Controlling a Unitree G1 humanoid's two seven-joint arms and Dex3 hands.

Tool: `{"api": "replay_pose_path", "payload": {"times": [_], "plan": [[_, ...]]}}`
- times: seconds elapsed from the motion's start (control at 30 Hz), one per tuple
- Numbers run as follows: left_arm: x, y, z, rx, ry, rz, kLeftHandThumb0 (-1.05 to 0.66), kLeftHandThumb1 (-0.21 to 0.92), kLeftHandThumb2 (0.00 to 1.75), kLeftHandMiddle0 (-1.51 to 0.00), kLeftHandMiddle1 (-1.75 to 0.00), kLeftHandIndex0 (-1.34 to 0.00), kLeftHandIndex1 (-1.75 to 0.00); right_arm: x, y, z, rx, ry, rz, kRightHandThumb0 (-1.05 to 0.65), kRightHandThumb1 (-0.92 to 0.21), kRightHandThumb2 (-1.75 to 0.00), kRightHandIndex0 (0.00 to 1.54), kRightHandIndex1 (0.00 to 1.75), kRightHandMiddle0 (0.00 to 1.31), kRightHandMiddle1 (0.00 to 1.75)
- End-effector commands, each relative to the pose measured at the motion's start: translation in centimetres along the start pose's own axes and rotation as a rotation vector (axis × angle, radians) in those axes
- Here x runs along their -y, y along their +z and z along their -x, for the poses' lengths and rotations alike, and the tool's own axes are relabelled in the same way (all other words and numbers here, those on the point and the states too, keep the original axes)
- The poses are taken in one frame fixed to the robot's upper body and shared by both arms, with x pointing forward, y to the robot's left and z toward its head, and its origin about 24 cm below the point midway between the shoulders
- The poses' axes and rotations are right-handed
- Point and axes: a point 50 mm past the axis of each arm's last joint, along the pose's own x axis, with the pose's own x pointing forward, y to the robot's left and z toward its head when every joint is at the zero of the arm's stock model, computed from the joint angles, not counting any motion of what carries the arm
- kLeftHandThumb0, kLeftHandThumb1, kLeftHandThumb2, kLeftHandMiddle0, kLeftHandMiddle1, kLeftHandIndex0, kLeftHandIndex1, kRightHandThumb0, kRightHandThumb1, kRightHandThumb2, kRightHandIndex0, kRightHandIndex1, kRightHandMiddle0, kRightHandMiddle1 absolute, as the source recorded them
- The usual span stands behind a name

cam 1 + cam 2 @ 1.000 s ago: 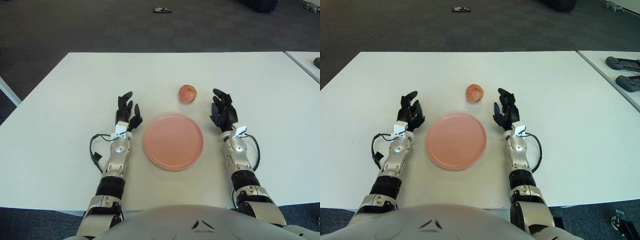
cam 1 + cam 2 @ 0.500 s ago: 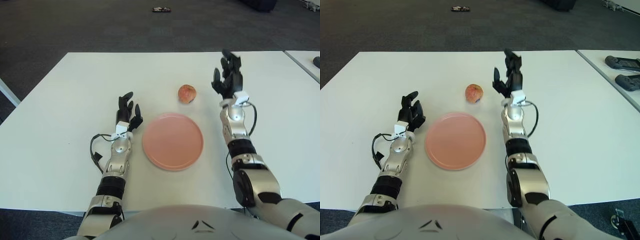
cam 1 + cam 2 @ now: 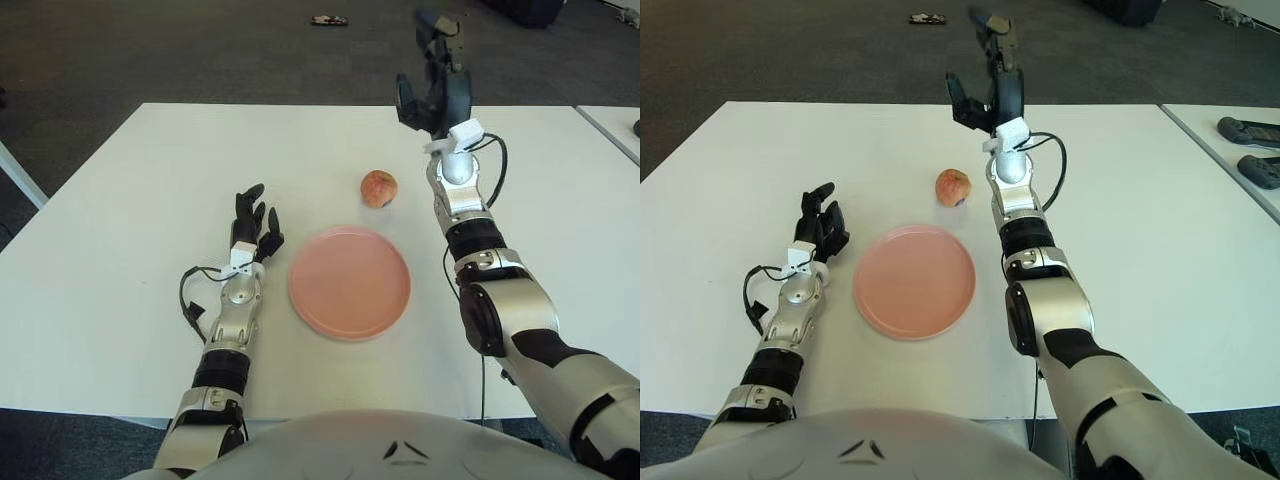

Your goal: Put the apple into the plate.

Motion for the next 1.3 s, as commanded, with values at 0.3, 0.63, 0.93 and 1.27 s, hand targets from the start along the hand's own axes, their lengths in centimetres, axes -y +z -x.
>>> {"api": "replay_pose_path", "payload": {"times": [0.3,0.63,0.93,1.27], "plan": [[0.1,0.7,-0.5,0.024,0.005,0.014,-0.74,0.92,0.78,-0.42,-0.01,0.00,-0.89,-0.7,1.1,-2.2,-0.009,0.077,0.100,-0.55,-0.86,-0.51,0.14,0.45,0.00,0.58],[0.2,0.6,-0.3,0.032,0.006,0.007,-0.76,0.92,0.79,-0.41,-0.01,0.00,-0.87,-2.0,0.6,-2.1,-0.090,0.213,0.252,-0.68,-0.92,-0.47,0.12,0.34,0.00,0.42],[0.3,0.7,-0.2,0.032,0.008,0.010,-0.75,0.92,0.79,-0.42,-0.01,0.00,-0.88,-2.5,-0.9,-1.6,-0.212,0.273,0.321,-0.75,-0.92,-0.46,0.05,0.31,0.00,0.16],[0.3,0.7,-0.2,0.027,0.015,0.010,-0.76,0.92,0.79,-0.42,-0.01,0.00,-0.88,-1.5,-4.8,0.2,-0.424,0.282,0.431,-0.75,-0.92,-0.47,0.06,0.34,0.00,0.21]]}}
